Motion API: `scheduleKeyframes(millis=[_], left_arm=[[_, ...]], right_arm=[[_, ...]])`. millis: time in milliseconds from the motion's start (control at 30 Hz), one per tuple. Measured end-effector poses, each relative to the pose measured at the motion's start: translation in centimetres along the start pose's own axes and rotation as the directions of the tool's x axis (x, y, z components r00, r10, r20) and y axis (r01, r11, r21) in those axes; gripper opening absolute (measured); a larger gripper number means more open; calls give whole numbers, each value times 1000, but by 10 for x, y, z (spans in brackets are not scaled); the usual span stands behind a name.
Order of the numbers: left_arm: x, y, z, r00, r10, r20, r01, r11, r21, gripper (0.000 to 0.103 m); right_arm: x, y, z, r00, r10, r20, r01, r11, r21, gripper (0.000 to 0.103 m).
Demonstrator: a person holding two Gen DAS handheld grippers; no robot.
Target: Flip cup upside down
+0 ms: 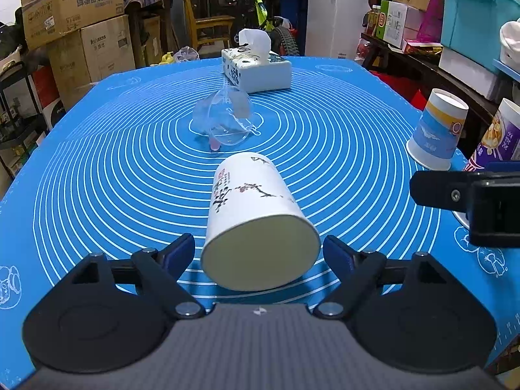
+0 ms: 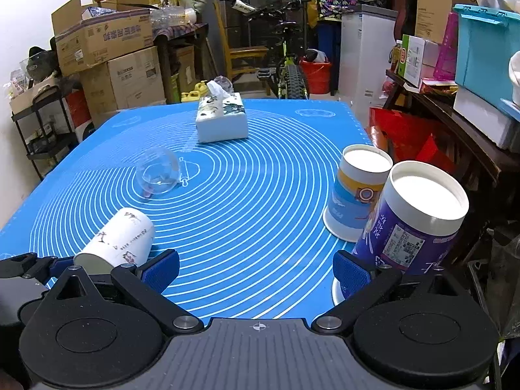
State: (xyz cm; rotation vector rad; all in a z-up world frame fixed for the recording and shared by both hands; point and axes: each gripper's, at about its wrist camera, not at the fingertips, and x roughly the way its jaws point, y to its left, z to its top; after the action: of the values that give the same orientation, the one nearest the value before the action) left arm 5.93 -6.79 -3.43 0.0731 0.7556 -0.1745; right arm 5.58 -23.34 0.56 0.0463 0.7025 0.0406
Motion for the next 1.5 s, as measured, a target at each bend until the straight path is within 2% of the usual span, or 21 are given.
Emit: scheduleKeyframes(millis=[367,700,833,967,1067,1133,1200,1367,1400,1433,1467,1500], left_arm=[[-12,1,2,1000,-1,11,1,1000,5,88],[-59,18,17,994,-27,102,30,999,-27,92],[-72,34,27,991,28,135,-22,999,-44,96],[-67,58,33,979,149,141,-139,987,-81,99],[-55,80,34,973,202,111,-189,974,-121,99],[-47,91,33,969,231,91,-218,967,-135,99],[-40,99,31,964,253,78,-240,961,-140,99],[-31,114,26,960,275,55,-265,953,-150,99],[-28,115,26,961,273,49,-262,952,-155,99],[-28,116,24,962,269,47,-259,953,-158,99],[-28,117,23,963,265,45,-256,954,-158,99],[-27,118,21,964,263,45,-253,955,-156,99]], right_arm=[[-9,2,6,1000,1,17,0,1000,-7,101],[-24,14,37,998,43,53,-41,998,-48,101],[-22,26,50,997,79,24,-77,994,-72,101],[-1,43,58,989,135,-61,-139,988,-62,101],[22,55,59,965,208,-161,-213,977,-13,100],[39,62,61,946,242,-216,-245,969,14,96],[56,69,62,933,244,-265,-247,969,23,95],[100,87,62,885,232,-404,-241,970,30,92],[108,89,62,871,229,-435,-240,970,29,89],[116,91,61,855,227,-466,-241,970,31,79],[123,92,59,839,225,-496,-241,970,32,81],[122,95,60,842,227,-490,-250,968,18,71]])
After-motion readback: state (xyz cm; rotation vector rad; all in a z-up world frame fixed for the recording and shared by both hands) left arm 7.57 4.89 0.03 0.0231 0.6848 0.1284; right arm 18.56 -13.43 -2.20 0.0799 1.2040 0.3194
